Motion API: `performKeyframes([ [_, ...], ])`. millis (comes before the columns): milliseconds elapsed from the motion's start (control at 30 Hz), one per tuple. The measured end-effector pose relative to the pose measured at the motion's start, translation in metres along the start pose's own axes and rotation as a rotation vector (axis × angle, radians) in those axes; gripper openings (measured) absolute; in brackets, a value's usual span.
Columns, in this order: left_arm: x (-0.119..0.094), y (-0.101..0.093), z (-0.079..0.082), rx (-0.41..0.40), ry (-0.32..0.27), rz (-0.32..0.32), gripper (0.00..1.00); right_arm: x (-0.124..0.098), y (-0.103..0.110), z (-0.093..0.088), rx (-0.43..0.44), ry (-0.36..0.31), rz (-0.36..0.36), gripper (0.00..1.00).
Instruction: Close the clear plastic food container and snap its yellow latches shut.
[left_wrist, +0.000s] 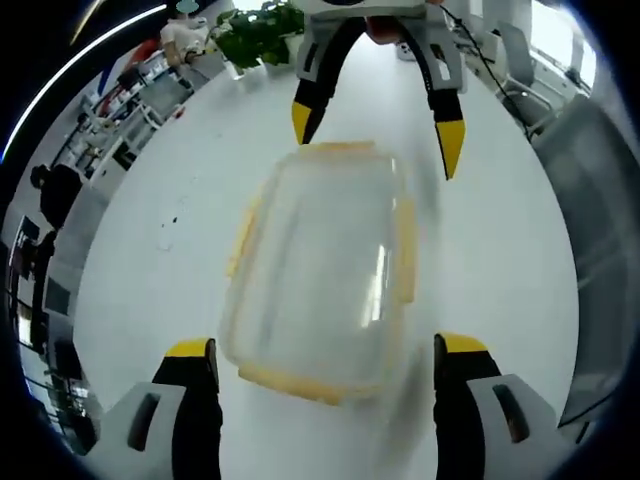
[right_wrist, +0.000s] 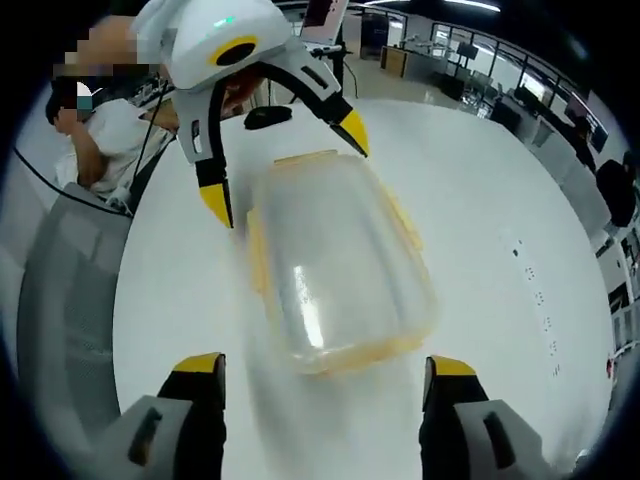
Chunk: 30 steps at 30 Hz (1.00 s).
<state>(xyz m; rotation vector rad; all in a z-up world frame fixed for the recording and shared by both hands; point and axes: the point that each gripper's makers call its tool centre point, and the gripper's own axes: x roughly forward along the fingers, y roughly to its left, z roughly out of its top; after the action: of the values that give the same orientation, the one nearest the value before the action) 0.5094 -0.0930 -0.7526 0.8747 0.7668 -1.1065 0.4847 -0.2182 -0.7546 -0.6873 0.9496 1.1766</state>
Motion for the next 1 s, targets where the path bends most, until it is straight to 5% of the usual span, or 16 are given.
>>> performKeyframes([
  [1000,-0.019,-0.026,-0.012,-0.252,-0.081,0.092,0.87,-0.013,0.028,0.003,0.157,-0.169,-0.145,0.75],
])
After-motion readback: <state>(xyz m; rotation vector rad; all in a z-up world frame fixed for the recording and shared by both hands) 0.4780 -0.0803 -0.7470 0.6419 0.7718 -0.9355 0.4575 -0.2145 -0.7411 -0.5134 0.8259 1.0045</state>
